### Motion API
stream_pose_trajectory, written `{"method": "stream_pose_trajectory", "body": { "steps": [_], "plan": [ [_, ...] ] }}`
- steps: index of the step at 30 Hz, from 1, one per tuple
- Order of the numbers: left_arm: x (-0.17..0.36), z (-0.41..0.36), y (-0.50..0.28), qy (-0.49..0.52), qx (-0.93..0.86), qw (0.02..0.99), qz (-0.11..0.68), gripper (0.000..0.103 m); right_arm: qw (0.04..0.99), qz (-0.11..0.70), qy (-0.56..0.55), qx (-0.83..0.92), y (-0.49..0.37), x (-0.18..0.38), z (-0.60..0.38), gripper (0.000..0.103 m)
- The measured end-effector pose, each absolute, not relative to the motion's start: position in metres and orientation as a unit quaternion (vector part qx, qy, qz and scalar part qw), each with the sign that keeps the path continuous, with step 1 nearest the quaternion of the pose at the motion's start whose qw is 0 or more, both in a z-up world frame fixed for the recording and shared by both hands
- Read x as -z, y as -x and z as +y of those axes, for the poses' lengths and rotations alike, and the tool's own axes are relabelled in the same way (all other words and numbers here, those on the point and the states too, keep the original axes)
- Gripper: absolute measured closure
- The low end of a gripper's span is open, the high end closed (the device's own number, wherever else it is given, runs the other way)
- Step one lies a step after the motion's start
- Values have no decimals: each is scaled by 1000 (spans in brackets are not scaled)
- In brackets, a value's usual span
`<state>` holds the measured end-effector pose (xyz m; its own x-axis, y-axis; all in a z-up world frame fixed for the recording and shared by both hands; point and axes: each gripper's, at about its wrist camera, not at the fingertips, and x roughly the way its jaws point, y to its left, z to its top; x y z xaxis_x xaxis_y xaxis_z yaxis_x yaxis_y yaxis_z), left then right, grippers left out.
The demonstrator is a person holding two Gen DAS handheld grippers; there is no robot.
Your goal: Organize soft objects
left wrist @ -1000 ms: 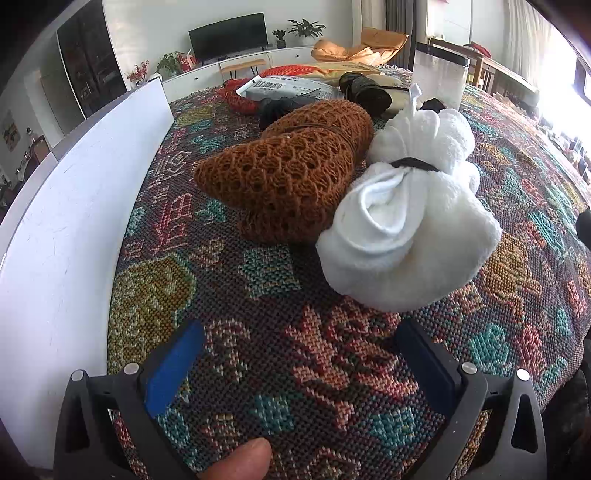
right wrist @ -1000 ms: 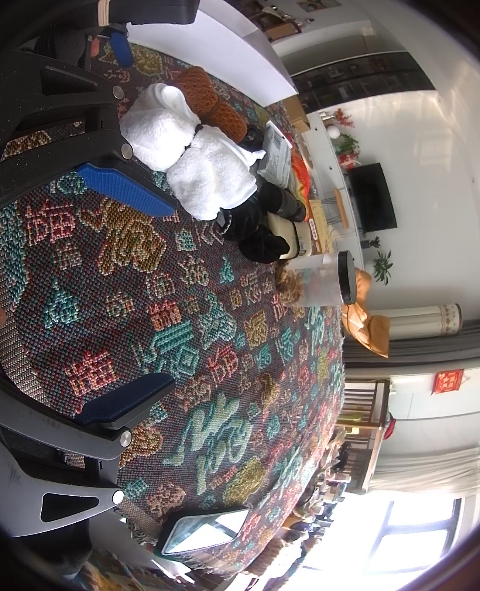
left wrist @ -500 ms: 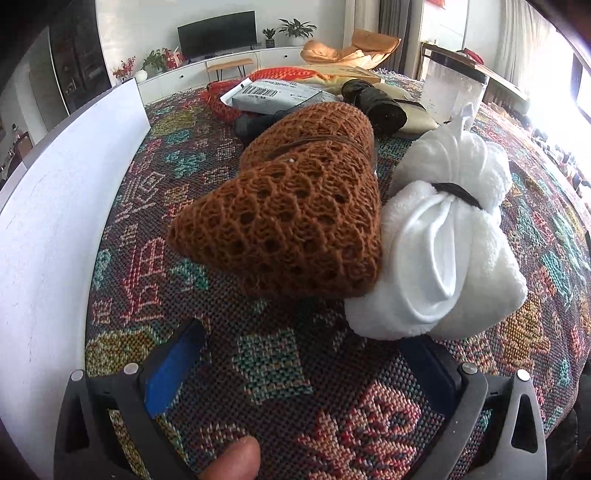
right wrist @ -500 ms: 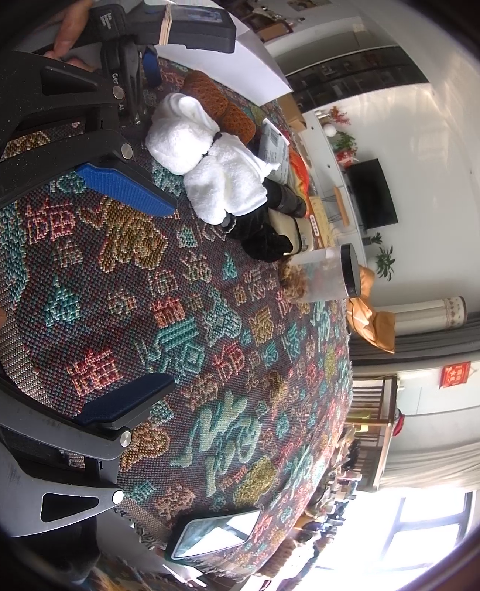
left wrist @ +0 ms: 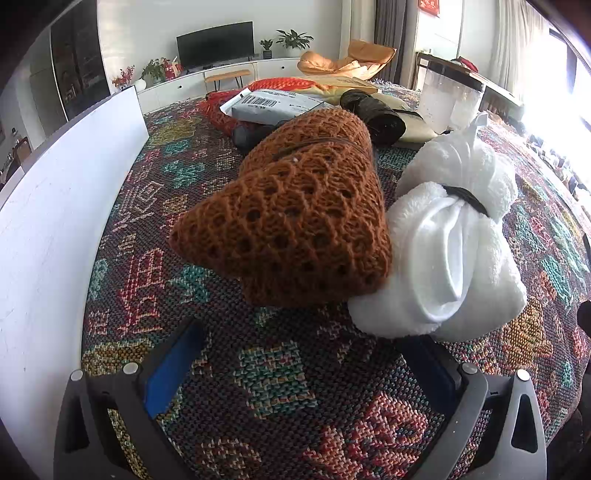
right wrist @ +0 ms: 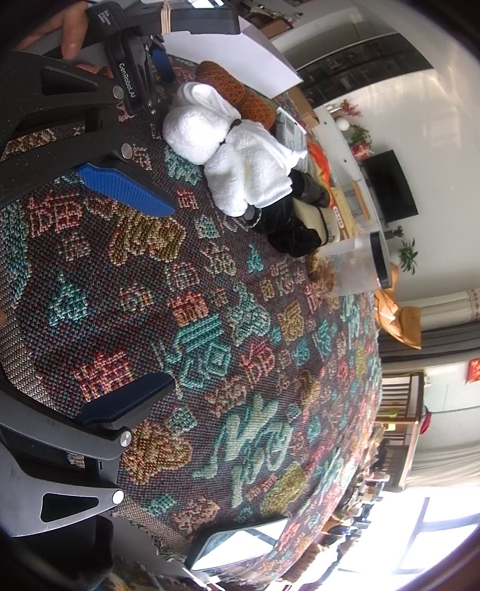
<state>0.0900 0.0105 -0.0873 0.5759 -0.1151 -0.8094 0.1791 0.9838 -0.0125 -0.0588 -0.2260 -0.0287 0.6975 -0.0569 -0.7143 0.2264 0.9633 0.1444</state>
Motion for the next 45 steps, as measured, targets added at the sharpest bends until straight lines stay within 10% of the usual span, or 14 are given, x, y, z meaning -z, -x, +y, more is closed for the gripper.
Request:
{"method": "stream_pose_trajectory", "body": {
  "steps": [45],
  "plan": [
    [87, 11, -92, -35, 83, 887, 453, 0, 887, 425, -165, 75, 42, 45, -256, 13]
  ]
}}
